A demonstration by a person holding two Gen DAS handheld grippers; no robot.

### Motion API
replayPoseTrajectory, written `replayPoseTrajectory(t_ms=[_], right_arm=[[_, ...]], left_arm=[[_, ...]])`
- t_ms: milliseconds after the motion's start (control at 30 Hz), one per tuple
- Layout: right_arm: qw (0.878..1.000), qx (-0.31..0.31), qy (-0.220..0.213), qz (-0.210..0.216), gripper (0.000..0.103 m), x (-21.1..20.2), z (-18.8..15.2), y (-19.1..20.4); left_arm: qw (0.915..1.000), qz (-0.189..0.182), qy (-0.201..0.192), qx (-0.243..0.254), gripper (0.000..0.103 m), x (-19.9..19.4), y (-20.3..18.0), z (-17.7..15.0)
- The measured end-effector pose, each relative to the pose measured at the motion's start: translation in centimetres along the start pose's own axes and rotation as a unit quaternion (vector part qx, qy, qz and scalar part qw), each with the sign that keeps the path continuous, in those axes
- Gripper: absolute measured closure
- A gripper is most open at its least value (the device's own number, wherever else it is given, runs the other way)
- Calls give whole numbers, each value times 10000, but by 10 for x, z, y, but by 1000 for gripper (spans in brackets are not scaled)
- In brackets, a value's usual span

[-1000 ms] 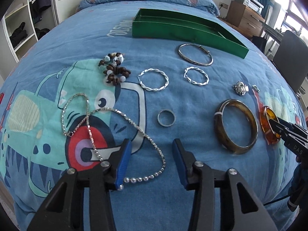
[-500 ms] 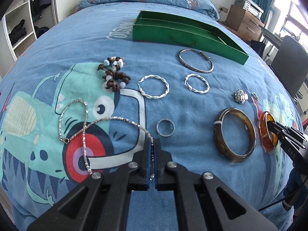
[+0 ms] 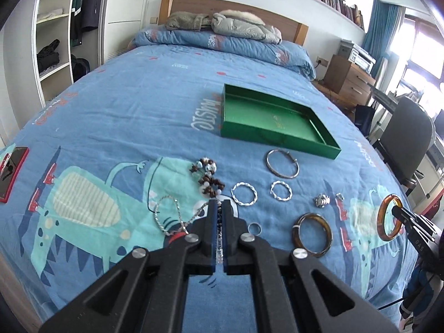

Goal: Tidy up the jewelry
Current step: 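Grasp the amber bangle with right tool while left tool grasps the pearl necklace, then carry bangle and necklace into the green tray and open both tools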

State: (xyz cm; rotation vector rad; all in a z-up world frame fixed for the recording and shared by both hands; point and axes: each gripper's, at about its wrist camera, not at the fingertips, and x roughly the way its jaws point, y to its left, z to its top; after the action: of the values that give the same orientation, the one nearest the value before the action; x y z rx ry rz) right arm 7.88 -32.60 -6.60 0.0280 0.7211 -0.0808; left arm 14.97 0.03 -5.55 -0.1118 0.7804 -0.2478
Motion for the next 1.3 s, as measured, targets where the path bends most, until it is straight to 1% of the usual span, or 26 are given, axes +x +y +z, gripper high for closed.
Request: replayPoseTrajectory(t_ms=[167, 300, 433, 500, 567, 667, 767, 933, 1033, 1100, 1133, 1200, 1300], right_arm=[[9996, 13, -281, 23, 93, -30, 16, 3], [9987, -5, -518, -18, 93, -47, 34, 0], [9971, 51, -748, -115, 93, -55, 57, -13], [9963, 72, -838, -196, 93, -54, 70, -21], [9956, 166, -899, -188, 93, -49, 82, -30], [9945, 289, -985, -188, 93, -31, 107, -41], [9941, 402, -1004, -83, 93, -5, 135, -47], [9950, 437, -878, 162, 93, 59, 177, -39], [9958, 509, -681, 340, 93, 106, 194, -33], [9963, 555, -481, 445, 93, 138, 200, -27], [9964, 586, -366, 496, 93, 155, 201, -24], [9962, 628, -107, 595, 93, 186, 202, -18], [9959, 586, 321, 613, 93, 230, 201, -12]], left_arm=[[9993, -88, -362, 6, 101, -35, 9, 26], [9980, -162, -593, 120, 101, -54, 6, 53], [9967, -213, -734, 272, 101, -58, -4, 83], [9960, -249, -783, 359, 101, -54, -13, 99], [9953, -322, -805, 421, 101, -45, -24, 116], [9945, -441, -811, 504, 101, -23, -42, 147], [9940, -525, -768, 582, 101, 8, -63, 180], [9937, -611, -582, 743, 101, 73, -98, 225], [9932, -658, -447, 855, 101, 114, -116, 239], [9927, -687, -350, 924, 101, 141, -124, 243], [9927, -646, -303, 969, 101, 155, -127, 244], [9932, -446, -154, 1061, 101, 187, -130, 244], [9942, -102, 118, 1065, 101, 235, -122, 238]])
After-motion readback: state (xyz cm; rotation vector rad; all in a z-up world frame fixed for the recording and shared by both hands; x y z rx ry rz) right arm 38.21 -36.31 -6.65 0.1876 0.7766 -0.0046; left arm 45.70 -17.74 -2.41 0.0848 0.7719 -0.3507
